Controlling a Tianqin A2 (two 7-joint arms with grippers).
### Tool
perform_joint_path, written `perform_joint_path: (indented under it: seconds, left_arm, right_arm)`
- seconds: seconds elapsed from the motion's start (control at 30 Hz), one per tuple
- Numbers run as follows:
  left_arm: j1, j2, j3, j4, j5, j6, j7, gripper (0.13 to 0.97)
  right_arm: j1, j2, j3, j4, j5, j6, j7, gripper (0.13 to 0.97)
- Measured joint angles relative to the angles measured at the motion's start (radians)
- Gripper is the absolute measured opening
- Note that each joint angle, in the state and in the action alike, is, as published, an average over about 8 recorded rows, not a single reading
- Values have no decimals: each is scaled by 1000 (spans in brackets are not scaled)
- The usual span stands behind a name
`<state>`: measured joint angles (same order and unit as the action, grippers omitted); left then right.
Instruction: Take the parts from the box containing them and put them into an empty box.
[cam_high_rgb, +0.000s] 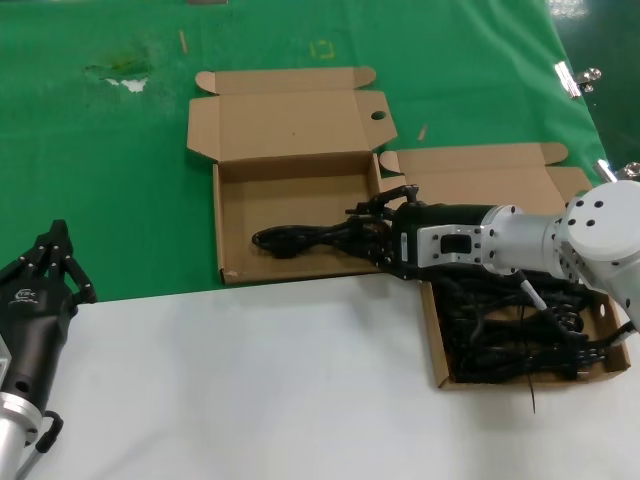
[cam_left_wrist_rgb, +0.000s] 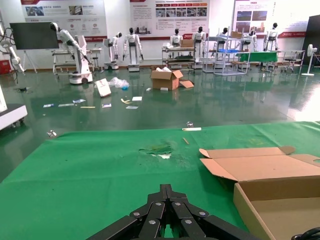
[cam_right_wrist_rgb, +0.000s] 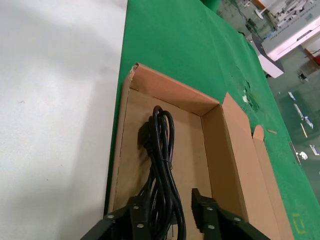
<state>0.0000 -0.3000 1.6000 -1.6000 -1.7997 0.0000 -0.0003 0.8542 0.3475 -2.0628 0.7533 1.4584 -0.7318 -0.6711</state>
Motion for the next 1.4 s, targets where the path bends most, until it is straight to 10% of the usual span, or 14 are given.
perform_joint_path:
  seconds: [1.4]
  left_arm:
    - [0, 0, 0, 0, 0, 0, 0, 140]
  right_arm:
    - [-289, 282, 118, 577, 36, 50, 264, 939]
